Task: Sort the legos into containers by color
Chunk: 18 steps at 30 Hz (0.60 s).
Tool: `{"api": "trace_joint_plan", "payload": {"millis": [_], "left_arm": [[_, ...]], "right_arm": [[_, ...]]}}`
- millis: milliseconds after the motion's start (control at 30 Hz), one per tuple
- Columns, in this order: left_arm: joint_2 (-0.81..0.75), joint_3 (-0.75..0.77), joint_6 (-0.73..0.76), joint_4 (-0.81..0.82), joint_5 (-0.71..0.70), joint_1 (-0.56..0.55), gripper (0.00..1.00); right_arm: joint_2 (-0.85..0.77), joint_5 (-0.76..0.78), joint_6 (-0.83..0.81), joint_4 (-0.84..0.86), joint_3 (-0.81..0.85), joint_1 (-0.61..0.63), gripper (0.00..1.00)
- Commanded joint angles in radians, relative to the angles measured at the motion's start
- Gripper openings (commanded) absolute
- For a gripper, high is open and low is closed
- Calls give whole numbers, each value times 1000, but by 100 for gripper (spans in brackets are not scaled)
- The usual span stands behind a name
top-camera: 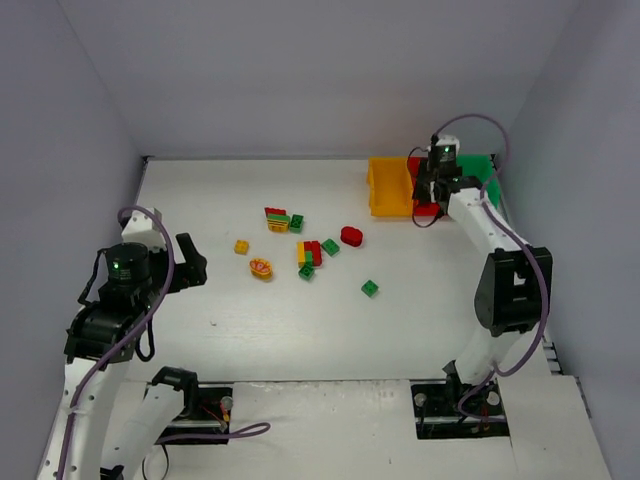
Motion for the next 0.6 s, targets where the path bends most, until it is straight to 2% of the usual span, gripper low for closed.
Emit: {"api": "trace_joint_plan", "payload": {"millis": [0, 167, 333, 467, 500, 567], "left_arm": [[28, 19, -4, 61, 14, -9, 87], [37, 29, -9, 73, 28, -9, 87], [50, 36, -19, 83, 33, -9, 87], [54, 42, -19, 84, 33, -9, 87], [54, 43, -19, 84, 33, -9, 87], [54, 42, -19, 89, 33, -9, 87]], "right_arm": [[73, 68, -49, 36, 135, -35, 4], [222, 58, -43, 36, 354, -113, 8], [382, 21, -35, 35, 545, -136, 23], [448, 18, -41, 33, 617, -139, 42], [450, 13, -49, 33, 626, -138, 52], [438, -8, -58, 33, 635, -136, 63]]}}
